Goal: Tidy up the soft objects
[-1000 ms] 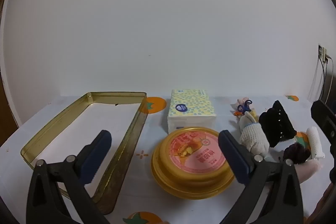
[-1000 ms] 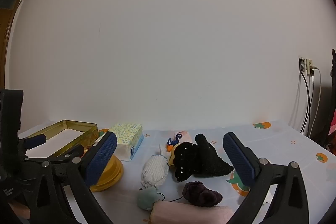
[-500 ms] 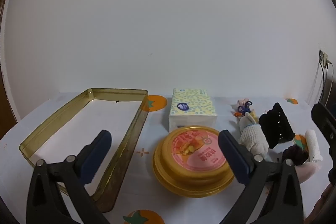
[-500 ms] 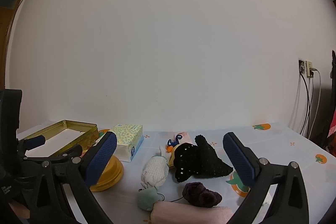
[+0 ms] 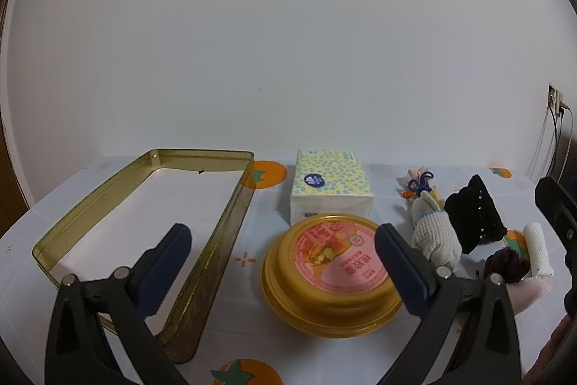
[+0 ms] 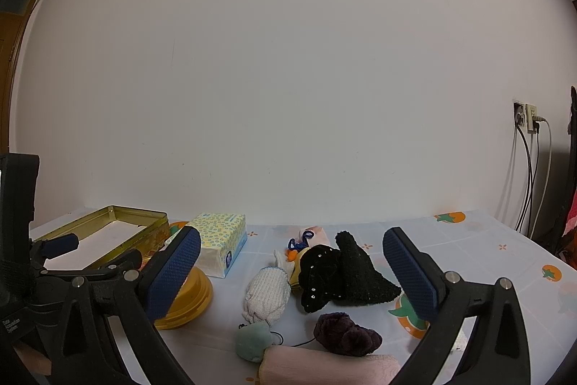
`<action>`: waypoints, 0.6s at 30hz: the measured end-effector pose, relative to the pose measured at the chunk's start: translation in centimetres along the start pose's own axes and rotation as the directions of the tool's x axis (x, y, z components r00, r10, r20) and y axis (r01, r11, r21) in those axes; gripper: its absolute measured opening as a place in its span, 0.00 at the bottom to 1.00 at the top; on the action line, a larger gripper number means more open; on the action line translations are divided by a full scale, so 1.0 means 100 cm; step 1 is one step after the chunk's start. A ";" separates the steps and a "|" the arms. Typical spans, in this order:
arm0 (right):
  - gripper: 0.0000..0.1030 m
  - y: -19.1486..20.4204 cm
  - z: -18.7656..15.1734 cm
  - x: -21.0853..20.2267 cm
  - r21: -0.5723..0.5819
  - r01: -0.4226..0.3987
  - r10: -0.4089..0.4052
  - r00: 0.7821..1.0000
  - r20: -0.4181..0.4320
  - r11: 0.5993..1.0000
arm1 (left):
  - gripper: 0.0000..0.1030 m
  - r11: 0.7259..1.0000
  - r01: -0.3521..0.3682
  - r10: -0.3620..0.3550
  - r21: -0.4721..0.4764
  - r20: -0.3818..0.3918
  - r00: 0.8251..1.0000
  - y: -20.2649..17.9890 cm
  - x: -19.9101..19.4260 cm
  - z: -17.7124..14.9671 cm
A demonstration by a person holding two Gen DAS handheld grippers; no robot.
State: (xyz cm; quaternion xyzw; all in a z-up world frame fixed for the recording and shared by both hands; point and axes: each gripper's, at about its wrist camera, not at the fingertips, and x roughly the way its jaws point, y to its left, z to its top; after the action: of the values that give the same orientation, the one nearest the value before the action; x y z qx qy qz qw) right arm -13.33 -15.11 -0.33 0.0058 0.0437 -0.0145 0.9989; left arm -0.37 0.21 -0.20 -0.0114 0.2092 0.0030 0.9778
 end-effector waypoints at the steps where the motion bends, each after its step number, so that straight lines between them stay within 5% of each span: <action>1: 1.00 0.000 0.000 0.000 0.000 0.000 0.000 1.000 0.001 1.000 | 1.00 1.000 0.000 0.000 0.000 0.000 1.000 0.000 0.000 0.000; 18: 0.99 0.001 -0.002 0.002 0.007 0.002 -0.002 1.000 -0.004 1.000 | 1.00 1.000 0.004 -0.004 0.000 -0.002 1.000 0.001 0.001 0.001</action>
State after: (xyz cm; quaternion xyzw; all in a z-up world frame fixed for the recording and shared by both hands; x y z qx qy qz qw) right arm -13.13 -15.00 -0.50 0.0093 0.0459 -0.0158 0.9988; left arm -0.27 0.32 -0.15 -0.0115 0.2104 0.0011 0.9776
